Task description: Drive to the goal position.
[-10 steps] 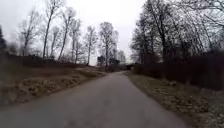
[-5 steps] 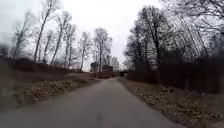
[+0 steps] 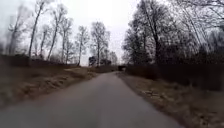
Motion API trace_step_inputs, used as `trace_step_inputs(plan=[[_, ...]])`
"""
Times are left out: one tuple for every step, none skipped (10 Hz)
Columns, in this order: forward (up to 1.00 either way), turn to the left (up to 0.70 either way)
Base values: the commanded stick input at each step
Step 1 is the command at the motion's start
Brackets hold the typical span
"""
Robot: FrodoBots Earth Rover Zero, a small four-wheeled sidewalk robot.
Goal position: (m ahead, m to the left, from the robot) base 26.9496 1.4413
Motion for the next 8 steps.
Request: trace_step_inputs(plan=[[1.00,0.00],[1.00,0.12],[1.00,0.27],[1.00,0.23],[1.00,0.18],[1.00,0.14],[1.00,0.10],[1.00,0.06]])
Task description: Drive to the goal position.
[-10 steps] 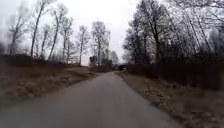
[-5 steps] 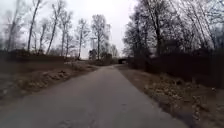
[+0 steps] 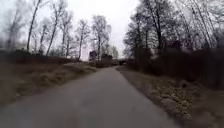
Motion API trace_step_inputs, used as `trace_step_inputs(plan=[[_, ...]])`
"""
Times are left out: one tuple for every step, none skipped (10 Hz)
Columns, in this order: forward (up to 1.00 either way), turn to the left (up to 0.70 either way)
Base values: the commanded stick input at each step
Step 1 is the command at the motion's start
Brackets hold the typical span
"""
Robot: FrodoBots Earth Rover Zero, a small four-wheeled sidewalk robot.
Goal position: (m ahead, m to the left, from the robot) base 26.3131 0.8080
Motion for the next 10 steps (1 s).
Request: trace_step_inputs(plan=[[1.00,0.01],[1.00,0.00],[1.00,0.00],[1.00,0.00],[1.00,0.00],[1.00,0.00],[1.00,0.00],[1.00,0.00],[1.00,0.00],[1.00,0.00]])
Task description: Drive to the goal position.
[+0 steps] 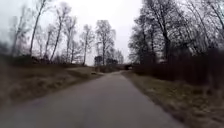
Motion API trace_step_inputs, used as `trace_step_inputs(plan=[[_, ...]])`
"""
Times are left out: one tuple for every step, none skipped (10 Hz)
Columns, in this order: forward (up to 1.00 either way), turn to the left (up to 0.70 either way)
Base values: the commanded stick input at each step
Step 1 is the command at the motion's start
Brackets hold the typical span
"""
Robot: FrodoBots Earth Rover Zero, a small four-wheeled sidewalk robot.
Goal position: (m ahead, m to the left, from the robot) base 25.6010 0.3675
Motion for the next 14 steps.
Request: trace_step_inputs(plan=[[1.00,0.00],[1.00,0.00],[1.00,0.00],[1.00,0.00],[1.00,0.00],[1.00,0.00],[1.00,0.00],[1.00,0.00],[1.00,0.00],[1.00,0.00],[1.00,0.00],[1.00,0.00],[1.00,0.00],[1.00,0.00]])
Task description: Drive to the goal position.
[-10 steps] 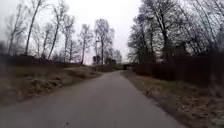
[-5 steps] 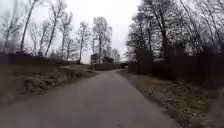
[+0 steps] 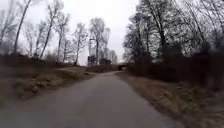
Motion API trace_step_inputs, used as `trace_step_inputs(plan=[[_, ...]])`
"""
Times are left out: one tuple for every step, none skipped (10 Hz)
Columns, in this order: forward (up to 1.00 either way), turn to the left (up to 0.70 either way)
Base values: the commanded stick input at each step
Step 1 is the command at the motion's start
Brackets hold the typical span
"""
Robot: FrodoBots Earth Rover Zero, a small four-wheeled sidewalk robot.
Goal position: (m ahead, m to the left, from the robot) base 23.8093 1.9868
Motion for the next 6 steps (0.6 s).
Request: trace_step_inputs(plan=[[1.00,0.00],[1.00,0.00],[1.00,0.07],[1.00,0.14],[1.00,0.21],[1.00,0.27]])
